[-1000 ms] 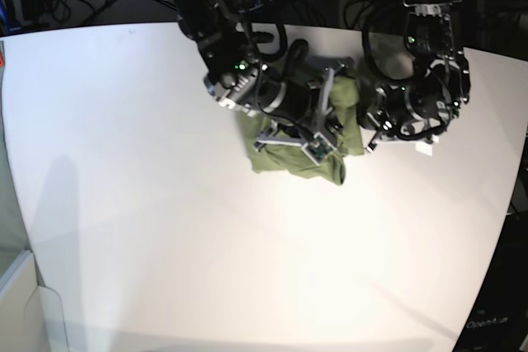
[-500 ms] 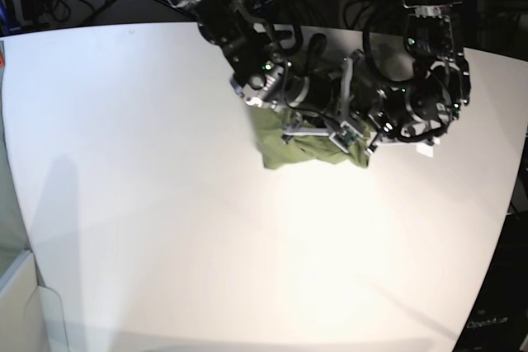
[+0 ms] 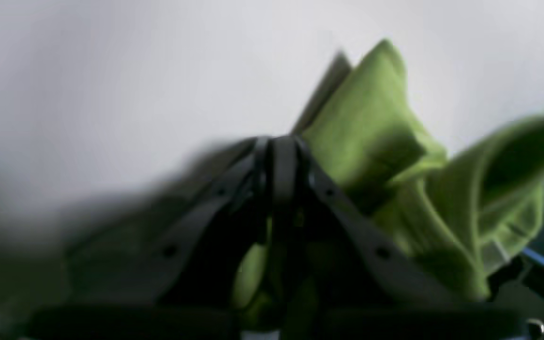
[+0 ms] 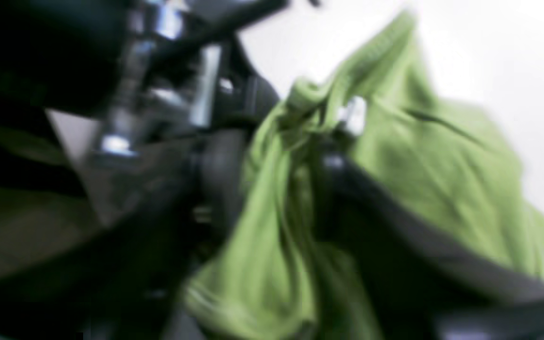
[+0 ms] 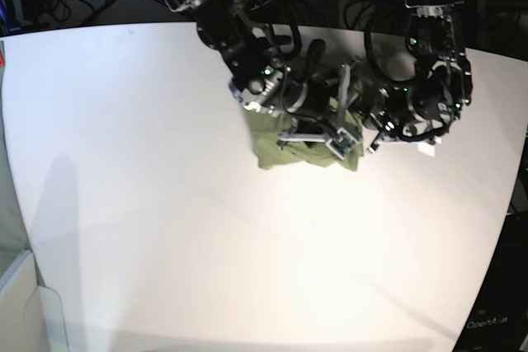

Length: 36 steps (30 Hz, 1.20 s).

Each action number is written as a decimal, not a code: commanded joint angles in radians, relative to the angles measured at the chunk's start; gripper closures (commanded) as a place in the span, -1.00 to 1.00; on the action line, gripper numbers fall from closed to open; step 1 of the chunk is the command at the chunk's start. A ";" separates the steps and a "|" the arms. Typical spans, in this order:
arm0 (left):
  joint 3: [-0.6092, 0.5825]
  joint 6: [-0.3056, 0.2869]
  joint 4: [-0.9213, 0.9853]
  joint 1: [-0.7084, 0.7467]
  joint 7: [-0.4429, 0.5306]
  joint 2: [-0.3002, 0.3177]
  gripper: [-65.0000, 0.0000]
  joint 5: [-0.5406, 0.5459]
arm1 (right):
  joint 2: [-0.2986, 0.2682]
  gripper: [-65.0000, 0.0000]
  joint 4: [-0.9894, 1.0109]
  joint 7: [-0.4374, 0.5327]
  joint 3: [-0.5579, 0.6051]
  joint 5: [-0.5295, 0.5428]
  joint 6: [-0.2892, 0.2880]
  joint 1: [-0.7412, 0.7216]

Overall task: Fold the T-shirt properly
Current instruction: 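Press the stacked folds together with both grippers, then release the folded shirt and lift both grippers away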

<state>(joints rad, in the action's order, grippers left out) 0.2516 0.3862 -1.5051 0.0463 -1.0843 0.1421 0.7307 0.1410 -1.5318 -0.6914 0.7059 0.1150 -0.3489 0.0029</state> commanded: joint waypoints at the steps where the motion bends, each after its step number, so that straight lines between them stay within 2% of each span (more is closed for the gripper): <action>1: -0.001 -0.006 -0.018 -0.019 -0.003 0.004 0.95 0.017 | 0.016 -0.09 -0.022 0.029 0.005 0.028 -0.017 -0.010; 4: 0.001 -0.006 -0.018 -0.021 -0.006 0.006 0.95 0.017 | 0.016 -0.46 -0.026 0.029 0.019 0.030 -0.019 0.010; 6: 0.001 -0.006 -0.018 -0.023 -0.006 0.015 0.95 0.017 | 0.016 -0.54 -0.072 0.031 0.030 0.030 -0.019 0.027; 10: 0.001 -0.006 -0.018 -0.023 -0.006 0.035 0.95 0.017 | 0.006 -0.55 -0.212 0.028 0.030 0.024 -0.019 0.073; 16: 0.002 -0.006 -0.018 -0.009 -0.007 0.072 0.95 0.017 | -0.096 -0.54 -0.316 0.029 0.021 0.027 -0.017 0.076; 19: 0.004 -0.011 -0.032 0.022 -0.007 0.100 0.95 0.019 | -0.140 -0.53 -0.316 0.031 -0.033 0.027 -0.017 0.078; 20: 0.004 -0.033 -0.042 0.036 -0.007 0.112 0.95 0.019 | -0.152 -0.53 -0.316 0.031 -0.053 0.027 -0.017 0.078; 22: 0.005 -0.094 -0.073 0.074 -0.010 0.133 0.95 0.019 | -0.180 -0.40 -0.316 0.032 -0.088 0.027 -0.017 0.085; 24: 0.005 -0.158 -0.105 0.116 -0.024 0.149 0.95 0.019 | -0.195 -0.16 -0.321 0.034 -0.131 0.027 -0.017 0.090; 31: -0.016 -0.280 -0.153 0.194 -0.041 0.162 0.95 0.011 | -0.240 0.87 -0.316 0.034 -0.277 0.027 -0.017 0.124; 33: -0.067 -0.295 -0.153 0.197 -0.041 0.166 0.95 0.007 | -0.241 1.00 -0.315 0.034 -0.315 0.024 -0.019 0.131; 36: -0.185 -0.296 -0.153 0.200 -0.041 0.179 0.95 0.005 | -0.274 1.00 -0.299 0.035 -0.354 0.024 -0.023 0.145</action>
<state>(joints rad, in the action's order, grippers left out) 0.0620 0.0849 -1.6485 0.2459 -1.1080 0.3111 0.7452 -0.1295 -1.8172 -0.6769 0.3565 0.1333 -0.3771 0.1577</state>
